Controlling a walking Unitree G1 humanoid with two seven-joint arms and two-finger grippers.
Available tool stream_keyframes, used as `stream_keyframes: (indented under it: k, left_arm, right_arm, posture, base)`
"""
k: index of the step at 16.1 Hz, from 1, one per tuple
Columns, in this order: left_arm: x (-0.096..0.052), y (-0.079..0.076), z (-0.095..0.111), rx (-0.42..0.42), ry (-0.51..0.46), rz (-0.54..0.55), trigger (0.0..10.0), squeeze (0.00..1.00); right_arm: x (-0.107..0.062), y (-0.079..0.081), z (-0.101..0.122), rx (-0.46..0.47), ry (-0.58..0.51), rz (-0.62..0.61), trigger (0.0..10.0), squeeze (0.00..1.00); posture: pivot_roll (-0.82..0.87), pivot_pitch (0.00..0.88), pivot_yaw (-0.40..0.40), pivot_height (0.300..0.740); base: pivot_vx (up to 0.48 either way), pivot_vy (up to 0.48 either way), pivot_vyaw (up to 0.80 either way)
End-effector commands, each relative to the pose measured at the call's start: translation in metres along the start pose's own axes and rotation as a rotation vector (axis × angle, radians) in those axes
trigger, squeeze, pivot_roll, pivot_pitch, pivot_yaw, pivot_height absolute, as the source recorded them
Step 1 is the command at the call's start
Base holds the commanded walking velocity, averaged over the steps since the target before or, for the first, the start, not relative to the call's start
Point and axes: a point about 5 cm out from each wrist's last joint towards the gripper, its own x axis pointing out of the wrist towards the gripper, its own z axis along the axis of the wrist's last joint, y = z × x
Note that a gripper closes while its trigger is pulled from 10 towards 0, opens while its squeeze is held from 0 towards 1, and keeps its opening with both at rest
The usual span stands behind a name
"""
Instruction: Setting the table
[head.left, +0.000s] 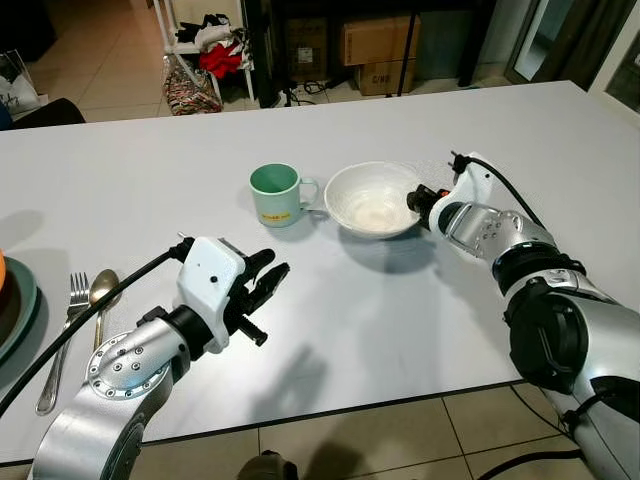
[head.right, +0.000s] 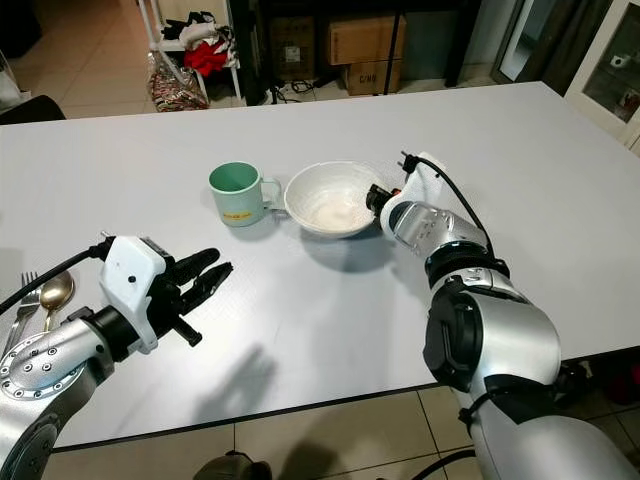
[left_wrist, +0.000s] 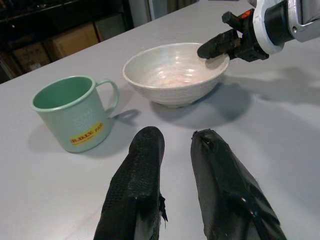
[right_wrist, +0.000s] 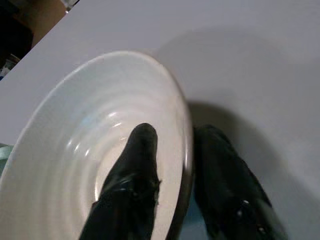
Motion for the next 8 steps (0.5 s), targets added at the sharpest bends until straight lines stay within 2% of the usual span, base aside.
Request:
stream_keyframes:
  k: [1, 5, 8]
  left_arm:
    - [0.001, 0.001, 0.003, 0.008, -0.014, 0.008, 10.0, 0.00]
    - [0.007, 0.001, 0.004, -0.001, -0.035, 0.006, 10.0, 0.00]
    - [0.011, -0.002, 0.003, -0.025, -0.051, 0.003, 10.0, 0.00]
  right_arm:
    - [-0.002, 0.005, 0.011, 0.008, -0.024, 0.018, 10.0, 1.00]
    - [-0.008, 0.001, 0.027, -0.025, -0.054, 0.029, 10.0, 1.00]
    - [-0.018, 0.003, 0.047, 0.002, -0.078, 0.121, 10.0, 1.00]
  posture:
    - [0.20, 0.021, 0.041, 0.740]
    - [0.17, 0.000, 0.041, 0.740]
    - [0.14, 0.000, 0.053, 0.740]
  base:
    - [0.000, 0.000, 0.00]
    - [0.000, 0.000, 0.00]
    - [0.000, 0.000, 0.00]
